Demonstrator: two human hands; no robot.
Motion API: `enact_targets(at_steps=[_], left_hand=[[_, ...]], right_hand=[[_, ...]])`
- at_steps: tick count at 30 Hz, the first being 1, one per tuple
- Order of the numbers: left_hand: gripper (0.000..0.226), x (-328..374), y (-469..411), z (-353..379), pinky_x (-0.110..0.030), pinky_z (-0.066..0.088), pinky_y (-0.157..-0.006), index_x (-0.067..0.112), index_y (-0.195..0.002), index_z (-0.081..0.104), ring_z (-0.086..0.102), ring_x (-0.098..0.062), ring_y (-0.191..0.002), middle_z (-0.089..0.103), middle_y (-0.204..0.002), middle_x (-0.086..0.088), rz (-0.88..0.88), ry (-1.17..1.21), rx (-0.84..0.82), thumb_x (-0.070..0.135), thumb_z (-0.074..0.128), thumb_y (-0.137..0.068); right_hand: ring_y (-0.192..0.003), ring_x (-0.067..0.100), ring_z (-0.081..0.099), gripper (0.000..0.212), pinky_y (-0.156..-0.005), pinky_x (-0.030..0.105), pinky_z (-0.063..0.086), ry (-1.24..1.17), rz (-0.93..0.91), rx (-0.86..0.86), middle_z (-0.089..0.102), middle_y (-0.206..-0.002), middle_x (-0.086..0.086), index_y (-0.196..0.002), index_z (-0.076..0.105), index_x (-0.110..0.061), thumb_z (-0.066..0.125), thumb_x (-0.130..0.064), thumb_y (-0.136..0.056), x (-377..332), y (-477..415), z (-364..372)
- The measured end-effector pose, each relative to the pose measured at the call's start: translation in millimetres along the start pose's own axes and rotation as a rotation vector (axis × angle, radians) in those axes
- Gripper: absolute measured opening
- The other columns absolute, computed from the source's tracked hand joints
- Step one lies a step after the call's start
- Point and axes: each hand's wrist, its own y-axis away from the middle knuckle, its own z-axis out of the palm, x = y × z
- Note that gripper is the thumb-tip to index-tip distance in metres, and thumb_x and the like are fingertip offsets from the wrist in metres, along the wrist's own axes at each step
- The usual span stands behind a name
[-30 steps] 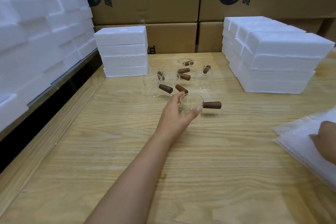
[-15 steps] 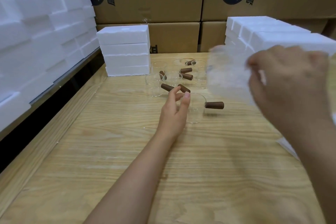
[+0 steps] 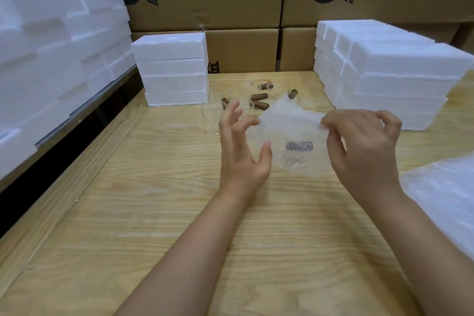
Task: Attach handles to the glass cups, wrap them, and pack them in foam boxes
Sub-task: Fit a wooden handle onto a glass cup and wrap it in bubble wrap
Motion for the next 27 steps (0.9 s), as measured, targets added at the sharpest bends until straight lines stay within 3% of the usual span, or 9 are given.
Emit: enact_targets(at_steps=[4,7,10,12,16,19,22,25,27], left_hand=[[0.029,3,2,1,-0.052,0.039,-0.104,0.006,-0.086,0.065,0.042,-0.035,-0.131,0.047,-0.135,-0.021,0.081,-0.139,-0.086,-0.018,0.058,-0.073],[0.033,3,1,1,-0.056,0.043,-0.099,0.003,-0.081,0.070,0.048,-0.038,-0.126,0.053,-0.129,-0.023,0.126,-0.164,-0.095,-0.021,0.049,-0.070],[0.048,4,-2,-2,-0.044,0.049,-0.091,0.004,-0.096,0.075,0.056,-0.038,-0.114,0.058,-0.123,-0.024,0.173,-0.209,-0.130,-0.019,0.042,-0.070],[0.055,7,-4,-4,-0.034,0.048,-0.086,0.003,-0.110,0.072,0.059,-0.037,-0.104,0.060,-0.118,-0.024,0.154,-0.254,-0.120,-0.021,0.043,-0.069],[0.059,11,-13,-5,-0.025,0.040,-0.093,-0.001,-0.129,0.058,0.053,-0.025,-0.106,0.059,-0.115,-0.021,0.069,-0.288,-0.079,-0.019,0.042,-0.075],[0.055,16,-19,-5,-0.031,0.043,-0.096,-0.002,-0.133,0.051,0.053,-0.027,-0.106,0.058,-0.117,-0.018,-0.001,-0.270,-0.039,-0.015,0.045,-0.080],[0.047,19,-27,-5,-0.037,0.046,-0.096,-0.003,-0.136,0.048,0.056,-0.031,-0.106,0.056,-0.123,-0.017,-0.061,-0.230,-0.002,-0.005,0.049,-0.089],[0.050,21,-38,-6,-0.008,0.041,-0.084,-0.003,-0.139,0.044,0.051,-0.007,-0.089,0.053,-0.127,-0.018,-0.088,-0.225,0.060,-0.001,0.056,-0.090],[0.054,22,-43,-5,-0.001,0.036,-0.075,-0.003,-0.140,0.042,0.046,0.003,-0.081,0.050,-0.127,-0.016,-0.105,-0.211,0.104,-0.002,0.057,-0.089]], right_hand=[[-0.092,0.027,0.062,0.016,-0.088,0.036,0.030,-0.114,0.061,0.113,0.068,-0.098,0.009,-0.088,0.069,-0.004,0.057,0.006,-0.084,0,2,2],[-0.096,0.028,0.057,0.015,-0.088,0.039,0.034,-0.195,0.134,0.146,0.064,-0.100,0.015,-0.091,0.069,-0.003,0.057,0.004,-0.085,-2,3,3],[-0.105,0.025,0.050,0.019,-0.092,0.045,0.039,-0.279,0.211,0.156,0.057,-0.108,0.018,-0.107,0.065,-0.003,0.056,-0.005,-0.090,0,4,4],[-0.109,0.024,0.046,0.026,-0.096,0.038,0.038,-0.347,0.284,0.185,0.052,-0.114,0.009,-0.117,0.057,-0.002,0.051,-0.012,-0.093,0,5,5],[-0.086,0.006,0.047,0.019,-0.078,0.017,0.038,-0.574,0.609,0.316,0.045,-0.095,-0.009,-0.095,0.049,-0.024,0.042,-0.009,-0.086,-5,11,8],[-0.064,-0.011,0.048,0.027,-0.060,0.004,0.035,-0.612,0.892,0.140,0.051,-0.075,-0.015,-0.077,0.050,-0.031,0.043,-0.005,-0.084,0,17,17],[-0.056,-0.011,0.049,0.031,-0.052,0.003,0.035,-0.547,0.950,-0.195,0.058,-0.071,-0.012,-0.068,0.057,-0.026,0.047,-0.002,-0.085,9,24,29],[-0.066,-0.008,0.051,0.023,-0.056,0.000,0.034,-0.487,0.919,-0.371,0.065,-0.083,-0.010,-0.082,0.066,-0.023,0.050,-0.007,-0.087,12,27,37],[-0.076,-0.007,0.053,0.022,-0.062,0.001,0.035,-0.474,0.865,-0.443,0.064,-0.096,-0.012,-0.106,0.066,-0.022,0.054,-0.014,-0.089,12,28,40]])
